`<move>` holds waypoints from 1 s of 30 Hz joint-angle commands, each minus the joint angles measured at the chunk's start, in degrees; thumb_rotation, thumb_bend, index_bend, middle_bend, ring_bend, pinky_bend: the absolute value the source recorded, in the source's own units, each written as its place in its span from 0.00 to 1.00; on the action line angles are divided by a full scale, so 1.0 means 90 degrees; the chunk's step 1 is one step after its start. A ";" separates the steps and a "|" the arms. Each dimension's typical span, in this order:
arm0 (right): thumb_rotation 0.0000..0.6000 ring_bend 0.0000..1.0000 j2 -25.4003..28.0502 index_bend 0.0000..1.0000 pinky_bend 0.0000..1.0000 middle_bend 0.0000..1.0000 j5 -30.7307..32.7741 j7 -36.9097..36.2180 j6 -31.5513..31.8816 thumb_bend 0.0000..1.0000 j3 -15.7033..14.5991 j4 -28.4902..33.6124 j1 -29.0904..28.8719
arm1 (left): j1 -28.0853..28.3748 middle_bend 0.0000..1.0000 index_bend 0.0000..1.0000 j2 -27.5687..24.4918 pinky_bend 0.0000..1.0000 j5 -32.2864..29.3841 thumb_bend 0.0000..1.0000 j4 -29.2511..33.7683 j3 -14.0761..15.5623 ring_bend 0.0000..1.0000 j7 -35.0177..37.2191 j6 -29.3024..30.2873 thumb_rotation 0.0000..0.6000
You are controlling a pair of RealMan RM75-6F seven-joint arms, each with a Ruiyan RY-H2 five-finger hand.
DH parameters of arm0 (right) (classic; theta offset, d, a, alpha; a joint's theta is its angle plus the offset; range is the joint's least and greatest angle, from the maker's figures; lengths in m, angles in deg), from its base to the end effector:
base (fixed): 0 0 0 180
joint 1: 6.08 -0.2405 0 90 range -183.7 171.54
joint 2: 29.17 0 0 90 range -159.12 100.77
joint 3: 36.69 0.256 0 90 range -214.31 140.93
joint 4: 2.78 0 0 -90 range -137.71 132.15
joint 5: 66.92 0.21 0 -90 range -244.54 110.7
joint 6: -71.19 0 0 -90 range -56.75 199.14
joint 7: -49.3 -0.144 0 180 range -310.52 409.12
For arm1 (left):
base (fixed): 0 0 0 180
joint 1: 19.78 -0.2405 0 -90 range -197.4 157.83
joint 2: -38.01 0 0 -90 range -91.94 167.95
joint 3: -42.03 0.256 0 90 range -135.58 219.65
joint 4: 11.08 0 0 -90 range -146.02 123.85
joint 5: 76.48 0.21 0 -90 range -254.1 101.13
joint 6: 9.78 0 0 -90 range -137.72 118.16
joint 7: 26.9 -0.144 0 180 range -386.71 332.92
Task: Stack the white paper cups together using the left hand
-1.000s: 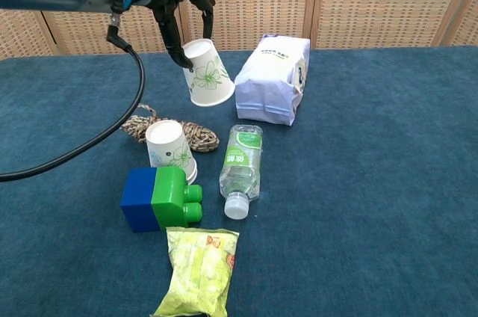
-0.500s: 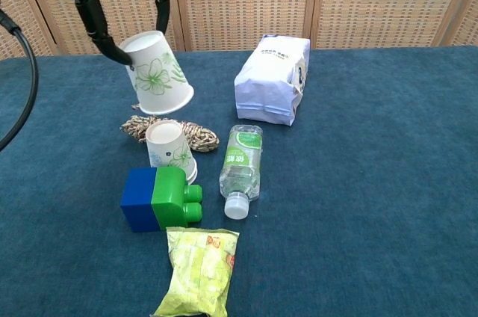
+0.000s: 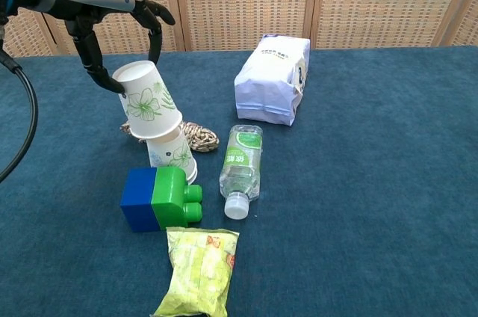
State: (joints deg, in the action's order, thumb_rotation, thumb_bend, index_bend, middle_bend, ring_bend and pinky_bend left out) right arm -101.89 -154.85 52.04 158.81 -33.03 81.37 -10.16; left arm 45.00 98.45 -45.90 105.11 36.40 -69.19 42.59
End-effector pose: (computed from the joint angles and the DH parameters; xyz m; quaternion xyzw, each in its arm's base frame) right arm -0.3192 -0.1803 0.1291 0.5950 -0.3571 0.3954 0.6018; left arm -0.0628 0.3403 0.0814 -0.8198 -0.3061 -0.2429 0.4187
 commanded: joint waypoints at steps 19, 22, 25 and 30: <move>1.00 0.00 0.0046 0.00 0.00 0.00 -0.0008 -0.0054 0.0082 0.05 0.0024 0.0027 0.0034 | 0.0284 0.00 0.32 0.0949 0.00 -0.0261 0.24 -0.0654 0.0439 0.00 -0.0297 0.0354 1.00; 1.00 0.00 0.0052 0.00 0.00 0.00 0.0005 -0.0060 0.0079 0.05 0.0028 0.0030 0.0037 | 0.0264 0.00 0.24 0.1049 0.00 -0.0273 0.24 -0.0742 0.0466 0.00 -0.0273 0.0405 1.00; 1.00 0.00 0.0056 0.00 0.00 0.00 0.0016 -0.0060 0.0071 0.05 0.0030 0.0035 0.0039 | 0.0203 0.00 0.19 0.1079 0.00 -0.0215 0.24 -0.0780 0.0455 0.00 -0.0172 0.0480 1.00; 1.00 0.00 0.0057 0.00 0.00 0.00 0.0028 -0.0041 0.0040 0.05 0.0025 0.0038 0.0033 | -0.0146 0.00 0.14 0.0937 0.00 0.0256 0.24 -0.0585 0.0313 0.00 0.0435 0.0703 1.00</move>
State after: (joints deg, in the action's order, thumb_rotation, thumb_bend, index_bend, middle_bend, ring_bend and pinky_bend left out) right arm -101.38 -154.60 51.67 159.17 -32.81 81.72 -9.86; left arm 45.36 107.56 -46.02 98.82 39.90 -67.77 47.70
